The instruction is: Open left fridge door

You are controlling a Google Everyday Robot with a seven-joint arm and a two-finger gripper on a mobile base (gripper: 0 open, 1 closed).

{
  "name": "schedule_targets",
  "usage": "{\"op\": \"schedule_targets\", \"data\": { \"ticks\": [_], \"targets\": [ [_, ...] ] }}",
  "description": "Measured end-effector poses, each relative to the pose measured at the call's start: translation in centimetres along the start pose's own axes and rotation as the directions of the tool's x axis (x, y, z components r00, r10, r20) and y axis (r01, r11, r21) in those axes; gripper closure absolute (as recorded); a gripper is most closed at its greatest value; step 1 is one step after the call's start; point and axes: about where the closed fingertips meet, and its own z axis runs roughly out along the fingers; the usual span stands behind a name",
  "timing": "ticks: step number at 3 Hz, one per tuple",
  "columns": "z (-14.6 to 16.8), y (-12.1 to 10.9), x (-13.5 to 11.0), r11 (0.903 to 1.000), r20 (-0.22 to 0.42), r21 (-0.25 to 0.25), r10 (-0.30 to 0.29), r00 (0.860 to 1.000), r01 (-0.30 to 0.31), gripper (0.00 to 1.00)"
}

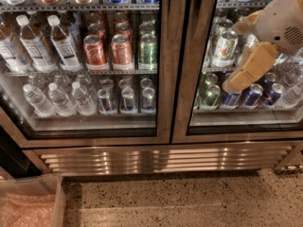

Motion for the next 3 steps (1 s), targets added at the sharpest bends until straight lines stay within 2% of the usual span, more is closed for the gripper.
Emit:
{"op": "schedule_targets", "data": {
  "ticks": [1,2,3],
  "targets": [
    [2.9,-0.2,-4.6,0.9941,0.114,-0.065,-0.079,0.99,0.087,0.0],
    [4.3,-0.6,-6.7,0.9895,0.161,-0.078,-0.107,0.981,0.121,0.0],
    [4.3,-0.6,-6.8,0.9894,0.162,-0.078,-0.108,0.981,0.122,0.0]
  ]
}}
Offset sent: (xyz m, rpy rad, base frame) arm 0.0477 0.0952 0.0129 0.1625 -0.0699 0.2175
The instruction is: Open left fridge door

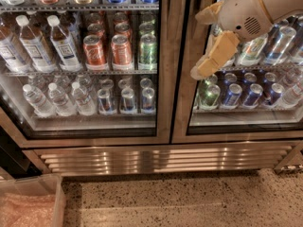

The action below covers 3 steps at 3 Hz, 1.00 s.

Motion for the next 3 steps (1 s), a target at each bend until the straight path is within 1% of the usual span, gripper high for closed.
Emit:
{"op": "schedule_targets", "data": {
  "ticks": [1,2,3],
  "targets": [
    [0.34,-1.44,-1.0,0.9982,0.002,0.046,-0.039,0.999,0.039,0.0],
    [0.35,-1.44,-1.01,0.9982,0.002,0.046,-0.039,0.999,0.039,0.0],
    [0.6,-0.97,-1.46,0.9985,0.009,0.019,-0.051,0.999,0.051,0.0]
  ]
}}
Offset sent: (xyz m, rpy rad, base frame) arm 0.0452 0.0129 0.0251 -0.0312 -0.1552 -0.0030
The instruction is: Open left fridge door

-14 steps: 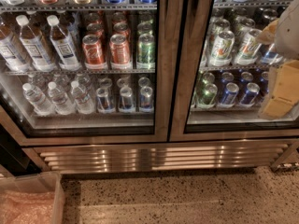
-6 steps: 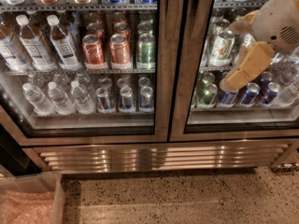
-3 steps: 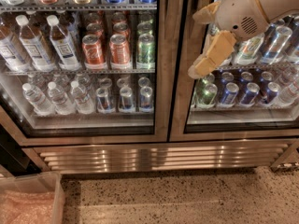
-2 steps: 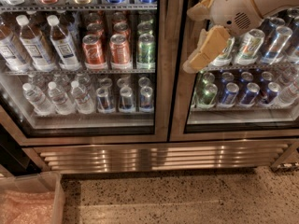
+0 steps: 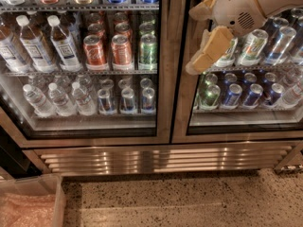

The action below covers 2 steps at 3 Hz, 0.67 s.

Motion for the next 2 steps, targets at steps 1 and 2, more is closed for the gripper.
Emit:
{"op": "schedule_targets", "data": {
  "ticks": [1,2],
  "targets": [
    [1.31,1.52,-2.06,0.9964,0.061,-0.069,-0.045,0.997,0.05,0.0],
    [1.3,1.52,-2.05,0.9964,0.061,-0.069,-0.045,0.997,0.05,0.0]
  ]
}}
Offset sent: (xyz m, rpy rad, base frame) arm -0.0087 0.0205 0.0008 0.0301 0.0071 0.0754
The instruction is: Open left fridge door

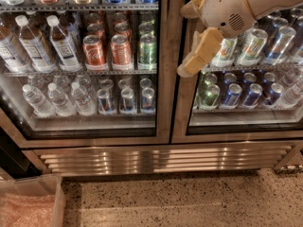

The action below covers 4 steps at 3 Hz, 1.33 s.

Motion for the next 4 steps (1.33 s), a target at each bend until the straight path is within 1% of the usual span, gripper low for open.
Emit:
{"op": "schedule_targets", "data": {
  "ticks": [1,2,3,4],
  "targets": [
    [-0.29,-0.07,0.29,1.0,0.0,0.0,0.0,1.0,0.0,0.0],
    [-0.03,0.07,0.51,0.9997,0.018,-0.005,0.022,1.0,-0.022,0.0],
    [0.02,-0.04,0.27,0.9998,0.018,-0.003,0.019,1.0,-0.019,0.0],
    [-0.41,-0.55,-0.16,0.9999,0.021,0.013,0.002,1.0,-0.002,0.0]
  ]
}}
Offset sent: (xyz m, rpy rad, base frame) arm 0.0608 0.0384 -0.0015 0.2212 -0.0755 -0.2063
